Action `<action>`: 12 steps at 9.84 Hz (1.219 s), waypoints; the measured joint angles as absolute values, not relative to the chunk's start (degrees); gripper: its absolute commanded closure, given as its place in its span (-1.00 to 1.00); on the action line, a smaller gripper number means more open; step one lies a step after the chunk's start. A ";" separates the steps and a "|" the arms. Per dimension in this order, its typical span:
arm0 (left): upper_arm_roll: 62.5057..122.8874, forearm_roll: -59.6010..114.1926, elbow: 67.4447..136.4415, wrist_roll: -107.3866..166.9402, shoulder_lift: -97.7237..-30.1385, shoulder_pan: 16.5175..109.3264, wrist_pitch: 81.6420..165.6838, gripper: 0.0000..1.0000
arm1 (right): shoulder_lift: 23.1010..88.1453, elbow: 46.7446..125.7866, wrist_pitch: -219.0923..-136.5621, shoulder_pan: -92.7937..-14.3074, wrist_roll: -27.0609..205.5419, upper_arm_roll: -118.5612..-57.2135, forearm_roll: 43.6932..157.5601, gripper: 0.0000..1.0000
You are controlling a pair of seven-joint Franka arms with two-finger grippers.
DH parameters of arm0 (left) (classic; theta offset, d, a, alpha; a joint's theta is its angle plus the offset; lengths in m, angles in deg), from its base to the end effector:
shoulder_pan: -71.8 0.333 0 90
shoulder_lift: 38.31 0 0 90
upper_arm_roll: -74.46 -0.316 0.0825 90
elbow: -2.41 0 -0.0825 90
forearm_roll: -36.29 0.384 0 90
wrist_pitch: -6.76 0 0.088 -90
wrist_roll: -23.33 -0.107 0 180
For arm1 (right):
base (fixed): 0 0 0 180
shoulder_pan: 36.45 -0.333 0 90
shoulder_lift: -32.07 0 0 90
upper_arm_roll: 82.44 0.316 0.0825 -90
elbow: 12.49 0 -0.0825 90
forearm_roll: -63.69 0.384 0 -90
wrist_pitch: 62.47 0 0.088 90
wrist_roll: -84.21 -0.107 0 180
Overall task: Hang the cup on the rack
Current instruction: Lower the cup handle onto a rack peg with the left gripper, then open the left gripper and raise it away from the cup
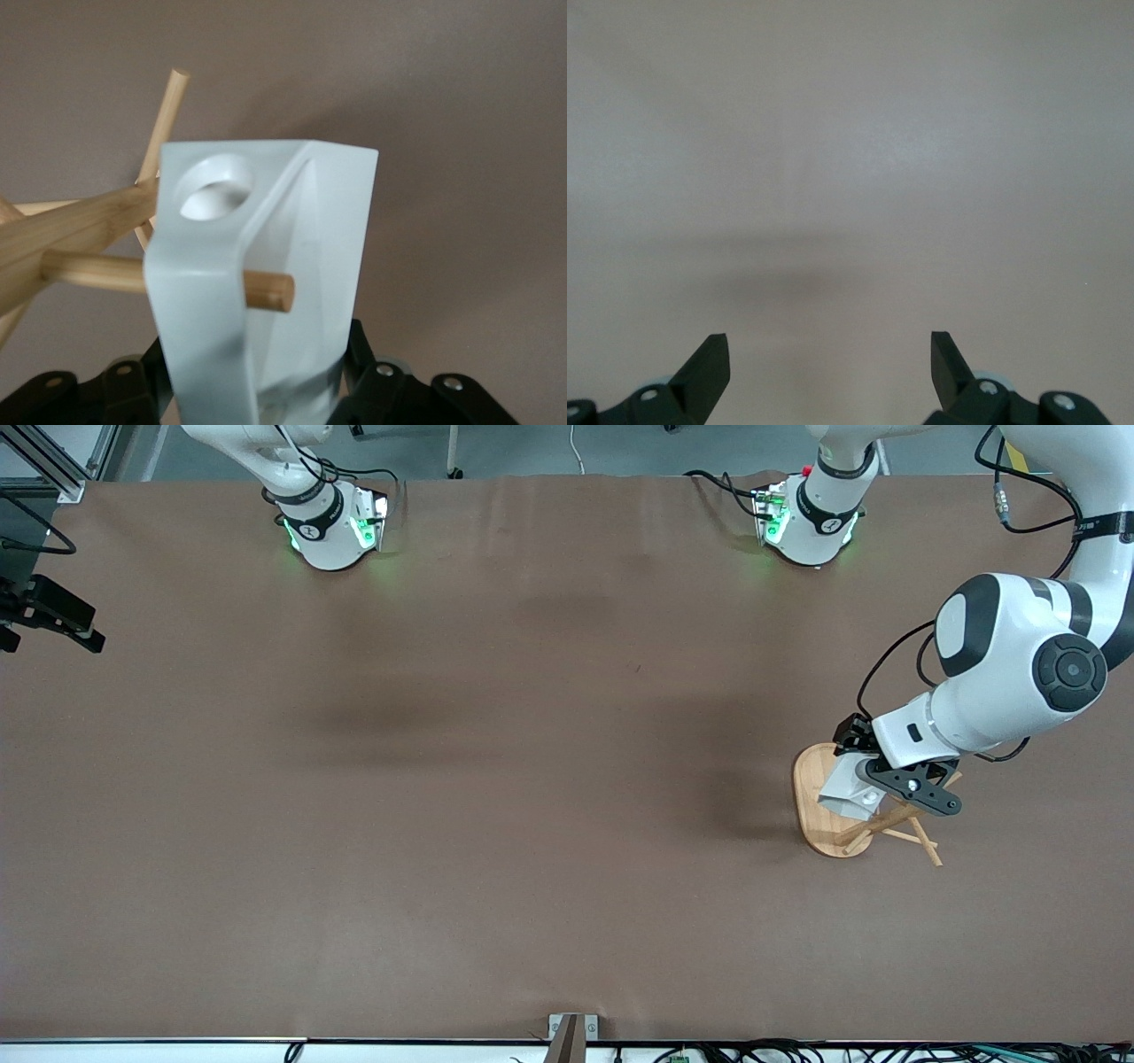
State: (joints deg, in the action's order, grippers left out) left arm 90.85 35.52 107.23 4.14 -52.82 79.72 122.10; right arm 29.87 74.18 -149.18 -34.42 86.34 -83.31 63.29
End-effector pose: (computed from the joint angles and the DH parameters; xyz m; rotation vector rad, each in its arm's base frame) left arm 0.6086 -0.0816 0.3952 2.9685 -0.7109 -0.0788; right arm 0.5360 -0.0281 0.6676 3.1328 -0.0219 0.0607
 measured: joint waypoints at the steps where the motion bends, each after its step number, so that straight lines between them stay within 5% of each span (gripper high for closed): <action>1: 90.85 35.52 106.86 4.14 -53.03 79.73 122.10 -1.00 | 29.87 74.18 -149.18 -34.42 86.34 -83.30 63.29 -1.00; 7: 90.89 35.51 103.01 4.17 -51.73 79.76 120.63 -1.00 | 29.86 74.21 -149.19 -34.42 86.34 -83.27 63.29 -1.00; 12: 90.78 35.51 90.61 6.94 -48.20 83.23 108.21 -1.00 | 29.86 74.29 -149.21 -34.42 86.34 -83.26 63.29 -1.00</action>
State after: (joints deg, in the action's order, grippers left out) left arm 90.78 35.51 90.61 6.94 -48.20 83.23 108.21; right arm 29.86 74.29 -149.21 -34.42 86.34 -83.26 63.29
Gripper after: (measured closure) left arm 0.000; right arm 0.000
